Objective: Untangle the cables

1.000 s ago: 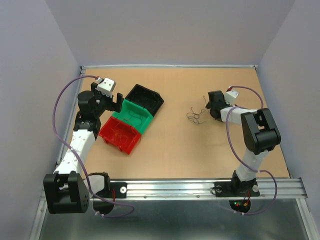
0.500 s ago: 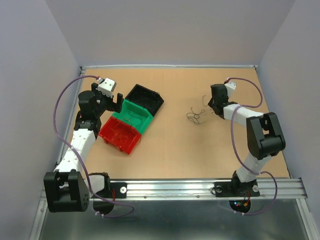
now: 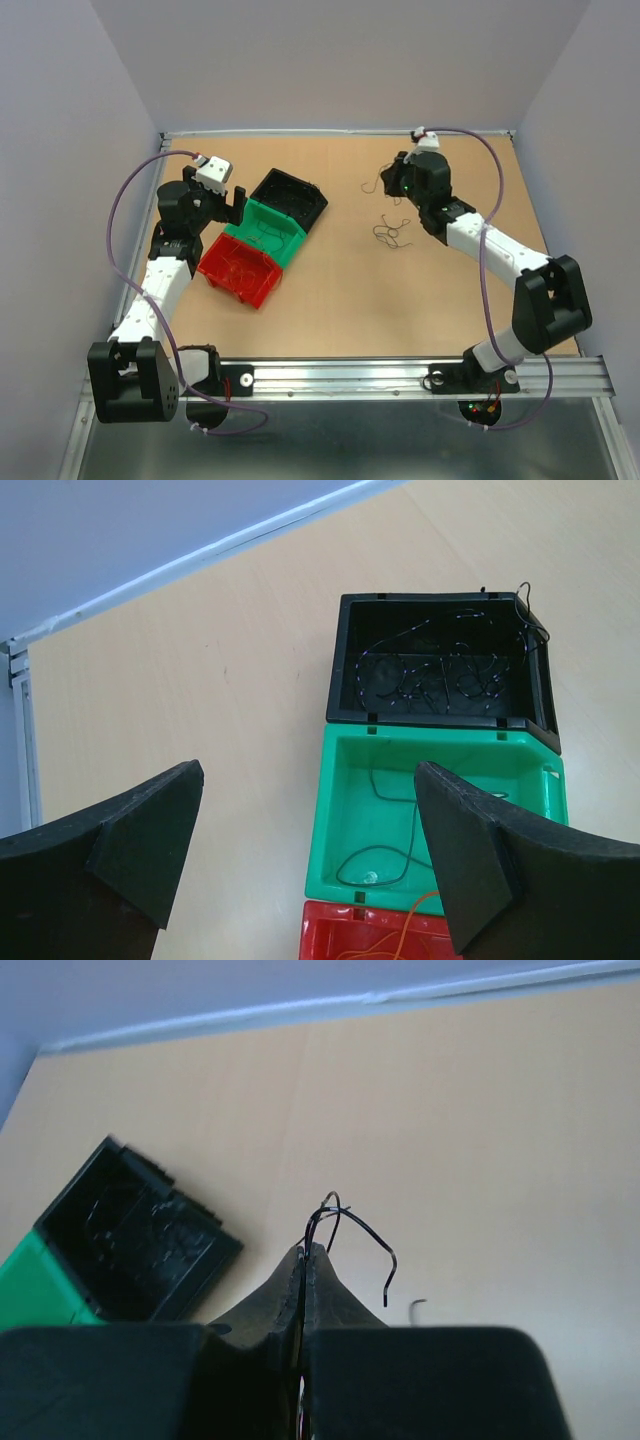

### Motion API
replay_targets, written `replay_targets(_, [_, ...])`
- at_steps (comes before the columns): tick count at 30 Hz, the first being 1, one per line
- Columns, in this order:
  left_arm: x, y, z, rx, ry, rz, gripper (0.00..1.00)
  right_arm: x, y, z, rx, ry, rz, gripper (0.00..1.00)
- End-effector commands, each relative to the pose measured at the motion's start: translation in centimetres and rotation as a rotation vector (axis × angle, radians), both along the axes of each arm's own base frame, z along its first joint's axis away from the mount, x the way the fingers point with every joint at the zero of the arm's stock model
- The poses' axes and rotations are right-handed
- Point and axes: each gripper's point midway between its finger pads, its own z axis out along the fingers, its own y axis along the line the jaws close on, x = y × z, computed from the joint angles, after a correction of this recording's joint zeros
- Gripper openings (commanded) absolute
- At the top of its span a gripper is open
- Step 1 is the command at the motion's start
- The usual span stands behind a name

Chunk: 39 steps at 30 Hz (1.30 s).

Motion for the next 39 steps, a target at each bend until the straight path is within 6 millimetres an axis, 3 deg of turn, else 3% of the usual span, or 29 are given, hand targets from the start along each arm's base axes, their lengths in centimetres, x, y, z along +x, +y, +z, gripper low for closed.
replay_targets(1, [0.4, -0.1, 1.0, 0.01, -0.047, -0.003, 0.99, -0.8, 8.0, 4.8, 0.004, -0.118, 0.323, 0.01])
replay_targets(4, [0.5, 0.0, 1.1, 0.009, -0.048, -0.002, 0.99, -1.5, 11.9, 5.6, -0.03, -0.14, 0.413, 0.0])
replay_targets(5, [0.6, 0.0, 1.0, 0.008, -0.043, 0.002, 0.99, -1.7, 13.5, 4.4, -0.052, -0.126, 0.448, 0.01])
replay_targets(7, [0.6, 0.0, 1.0, 0.007, -0.04, 0.002, 0.99, -1.3, 15.2, 5.0, -0.053, -0.143, 0.475, 0.01])
replay_targets(8, [0.6, 0.0, 1.0, 0.007, -0.042, 0.001, 0.99, -1.0, 16.3, 3.6, -0.068, -0.12, 0.496, 0.01])
replay_targets(10, [0.6, 0.0, 0.9, 0.005, -0.039, 0.004, 0.99, -0.3, 17.6, 3.7, -0.07, -0.122, 0.515, 0.01])
replay_targets(11, [0.6, 0.1, 1.0, 0.006, -0.042, 0.009, 0.99, 0.1, 18.4, 2.1, -0.083, -0.095, 0.526, 0.01])
replay_targets(14, [0.6, 0.2, 1.1, 0.007, -0.049, 0.015, 0.99, 0.9, 20.0, 0.5, -0.086, -0.067, 0.565, 0.01])
replay_targets(20, [0.8, 0.3, 1.0, 0.005, -0.044, 0.018, 0.99, 4.0, 23.2, -5.4, -0.121, 0.033, 0.605, 0.0])
replay_targets(21, [0.8, 0.3, 1.0, 0.007, -0.045, 0.02, 0.99, 4.5, 24.0, -4.7, -0.116, 0.014, 0.621, 0.0])
replay_targets(22, [0.8, 0.2, 1.0, 0.007, -0.045, 0.018, 0.99, 4.4, 25.1, -7.3, -0.121, 0.053, 0.671, 0.0])
replay_targets(24, [0.7, 0.3, 1.0, 0.006, -0.045, 0.018, 0.99, 4.0, 26.3, -10.1, -0.153, 0.108, 0.732, 0.01])
replay_targets(25, [0.7, 0.3, 1.1, 0.007, -0.047, 0.02, 0.99, 5.0, 27.4, -8.4, -0.15, 0.065, 0.744, 0.01])
replay_targets(26, [0.7, 0.3, 1.1, 0.007, -0.048, 0.02, 0.99, 4.7, 27.8, -12.6, -0.195, 0.147, 0.748, 0.01])
replay_targets(27, [0.7, 0.3, 1.0, 0.007, -0.047, 0.02, 0.99, 5.3, 28.0, -13.2, -0.218, 0.146, 0.742, 0.01])
replay_targets(28, [0.7, 0.3, 1.1, 0.004, -0.046, 0.022, 0.99, 6.0, 28.2, -15.1, -0.242, 0.17, 0.73, 0.01])
replay_targets(34, [0.6, 0.2, 1.3, 0.004, -0.055, 0.019, 0.99, 5.6, 28.5, -19.2, -0.262, 0.236, 0.768, 0.01])
replay_targets(39, [0.7, 0.3, 1.0, 0.004, -0.046, 0.019, 0.99, 5.6, 25.7, -22.2, -0.353, 0.307, 0.656, 0.01])
